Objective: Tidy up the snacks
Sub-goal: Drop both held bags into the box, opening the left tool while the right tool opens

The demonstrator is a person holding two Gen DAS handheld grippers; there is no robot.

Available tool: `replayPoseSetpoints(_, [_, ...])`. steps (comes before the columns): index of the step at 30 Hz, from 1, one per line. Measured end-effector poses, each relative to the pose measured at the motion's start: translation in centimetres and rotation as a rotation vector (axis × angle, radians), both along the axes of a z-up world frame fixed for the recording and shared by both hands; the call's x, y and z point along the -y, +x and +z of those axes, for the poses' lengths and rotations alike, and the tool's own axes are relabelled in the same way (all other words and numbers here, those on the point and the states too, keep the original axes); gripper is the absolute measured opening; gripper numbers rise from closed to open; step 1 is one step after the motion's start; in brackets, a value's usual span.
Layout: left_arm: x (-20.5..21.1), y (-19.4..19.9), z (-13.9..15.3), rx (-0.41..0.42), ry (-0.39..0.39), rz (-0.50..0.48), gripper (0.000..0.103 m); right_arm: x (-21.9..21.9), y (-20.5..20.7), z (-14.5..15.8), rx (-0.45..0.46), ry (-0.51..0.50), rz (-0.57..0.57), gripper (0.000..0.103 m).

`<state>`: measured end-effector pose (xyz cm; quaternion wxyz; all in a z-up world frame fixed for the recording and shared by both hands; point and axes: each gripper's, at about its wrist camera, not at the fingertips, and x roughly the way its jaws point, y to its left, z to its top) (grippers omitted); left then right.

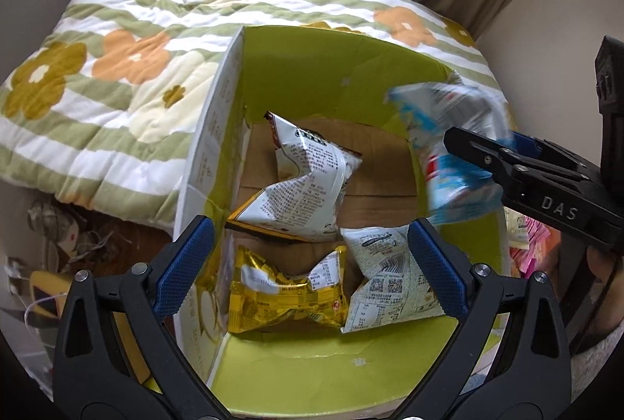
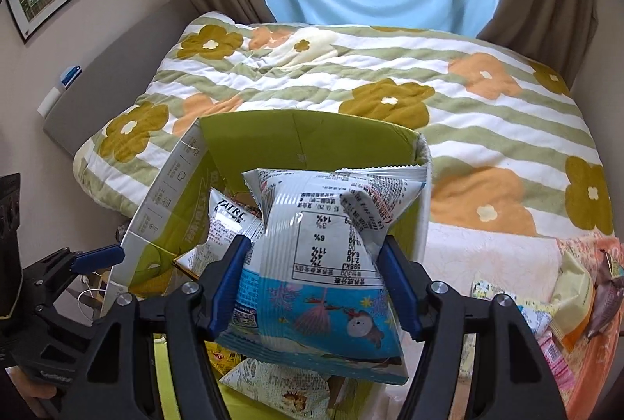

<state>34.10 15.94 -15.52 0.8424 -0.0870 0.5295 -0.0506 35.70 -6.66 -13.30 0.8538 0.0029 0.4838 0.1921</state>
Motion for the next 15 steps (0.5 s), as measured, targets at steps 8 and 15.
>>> replayPoseSetpoints(8, [-1.1,-1.9,-0.6,-0.025,-0.050,0.046,0.099,1.1,-1.4,-0.1,0.014,0.065,-0.015,0.098])
replayPoseSetpoints(15, [-0.9,-2.3,0.3,-0.008,-0.042,0.027,0.099,1.8,-2.7,0.8,-0.007,0.082,-0.047,0.098])
